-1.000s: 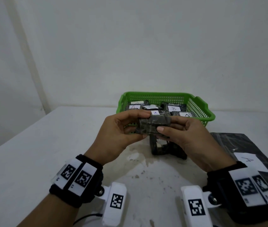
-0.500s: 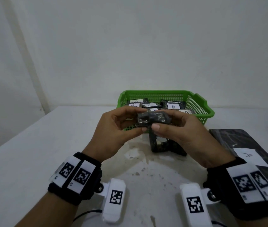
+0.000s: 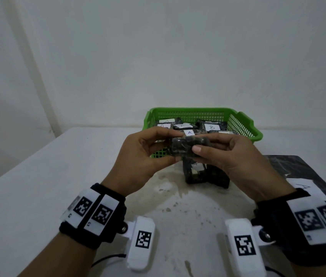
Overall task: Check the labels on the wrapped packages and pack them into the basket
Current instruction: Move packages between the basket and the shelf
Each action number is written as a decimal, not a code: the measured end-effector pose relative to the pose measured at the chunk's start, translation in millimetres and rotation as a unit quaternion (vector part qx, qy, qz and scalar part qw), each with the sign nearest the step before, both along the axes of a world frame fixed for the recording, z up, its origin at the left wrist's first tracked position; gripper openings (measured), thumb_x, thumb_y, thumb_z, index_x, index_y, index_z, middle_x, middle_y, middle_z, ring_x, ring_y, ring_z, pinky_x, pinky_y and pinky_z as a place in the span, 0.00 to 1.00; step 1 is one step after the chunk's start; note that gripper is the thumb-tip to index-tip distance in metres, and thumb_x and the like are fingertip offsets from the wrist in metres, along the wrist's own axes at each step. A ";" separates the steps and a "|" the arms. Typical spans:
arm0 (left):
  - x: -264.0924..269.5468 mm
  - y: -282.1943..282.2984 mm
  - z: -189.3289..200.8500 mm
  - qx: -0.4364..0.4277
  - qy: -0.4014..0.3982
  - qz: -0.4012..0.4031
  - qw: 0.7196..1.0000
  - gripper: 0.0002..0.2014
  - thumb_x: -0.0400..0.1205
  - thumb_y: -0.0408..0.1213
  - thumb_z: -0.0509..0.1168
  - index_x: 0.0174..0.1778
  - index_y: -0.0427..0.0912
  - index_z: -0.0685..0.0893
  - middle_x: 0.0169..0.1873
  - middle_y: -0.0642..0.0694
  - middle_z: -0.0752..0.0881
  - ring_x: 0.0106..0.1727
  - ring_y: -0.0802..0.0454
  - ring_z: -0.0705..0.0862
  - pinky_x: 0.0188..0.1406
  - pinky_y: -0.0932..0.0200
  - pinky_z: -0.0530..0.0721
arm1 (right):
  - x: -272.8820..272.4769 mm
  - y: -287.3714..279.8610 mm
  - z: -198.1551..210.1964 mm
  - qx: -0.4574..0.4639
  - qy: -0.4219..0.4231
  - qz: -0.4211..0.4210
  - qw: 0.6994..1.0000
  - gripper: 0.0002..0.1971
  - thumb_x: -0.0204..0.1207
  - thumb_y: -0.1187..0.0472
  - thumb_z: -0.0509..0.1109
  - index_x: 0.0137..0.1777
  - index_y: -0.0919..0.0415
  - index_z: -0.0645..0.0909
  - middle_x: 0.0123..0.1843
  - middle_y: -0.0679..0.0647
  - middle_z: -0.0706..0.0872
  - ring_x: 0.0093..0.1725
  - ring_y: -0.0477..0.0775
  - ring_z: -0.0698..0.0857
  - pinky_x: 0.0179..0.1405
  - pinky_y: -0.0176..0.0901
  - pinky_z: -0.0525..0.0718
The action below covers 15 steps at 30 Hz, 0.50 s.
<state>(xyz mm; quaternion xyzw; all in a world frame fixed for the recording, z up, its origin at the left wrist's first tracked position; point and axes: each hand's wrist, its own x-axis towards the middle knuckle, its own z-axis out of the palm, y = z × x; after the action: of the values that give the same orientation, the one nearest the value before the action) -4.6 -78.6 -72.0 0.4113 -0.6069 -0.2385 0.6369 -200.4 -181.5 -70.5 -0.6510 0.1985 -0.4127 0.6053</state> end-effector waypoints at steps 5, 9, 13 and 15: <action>-0.4 -0.8 -1.6 0.000 -0.021 0.002 1.000 0.21 0.69 0.17 0.78 0.55 0.38 0.89 0.53 0.46 0.92 0.59 0.46 0.91 0.61 0.51 0.88 | 6.8 6.1 -2.5 -0.013 0.000 -0.017 1.000 0.27 0.62 0.56 0.85 0.61 0.68 0.90 0.54 0.61 0.96 0.57 0.62 0.95 0.61 0.53 0.92; 0.3 -0.6 -0.9 -0.003 -0.020 0.003 1.000 0.20 0.69 0.18 0.78 0.53 0.42 0.90 0.52 0.45 0.92 0.58 0.46 0.91 0.61 0.51 0.87 | 7.7 6.3 -2.8 -0.027 0.016 -0.025 0.999 0.26 0.61 0.56 0.85 0.60 0.65 0.91 0.53 0.60 0.96 0.56 0.61 0.95 0.64 0.55 0.91; 4.2 -0.1 0.7 -0.004 -0.020 0.008 1.000 0.22 0.69 0.17 0.78 0.57 0.37 0.89 0.56 0.42 0.91 0.62 0.45 0.89 0.66 0.45 0.86 | 2.9 1.8 0.7 -0.016 0.009 -0.016 1.000 0.25 0.60 0.59 0.84 0.59 0.63 0.90 0.54 0.58 0.96 0.58 0.61 0.95 0.60 0.49 0.93; 3.9 0.2 0.7 0.012 -0.027 0.001 1.000 0.26 0.69 0.21 0.80 0.64 0.35 0.85 0.62 0.43 0.89 0.67 0.47 0.87 0.68 0.46 0.85 | 1.1 0.9 0.5 -0.039 0.001 -0.029 0.999 0.25 0.60 0.61 0.84 0.60 0.62 0.90 0.54 0.58 0.96 0.58 0.58 0.95 0.57 0.44 0.93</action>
<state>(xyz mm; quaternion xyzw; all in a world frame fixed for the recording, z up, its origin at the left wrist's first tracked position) -0.7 -78.4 -71.2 0.4253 -0.6205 -0.2339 0.6159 -199.3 -180.7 -70.0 -0.6689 0.2012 -0.4366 0.5670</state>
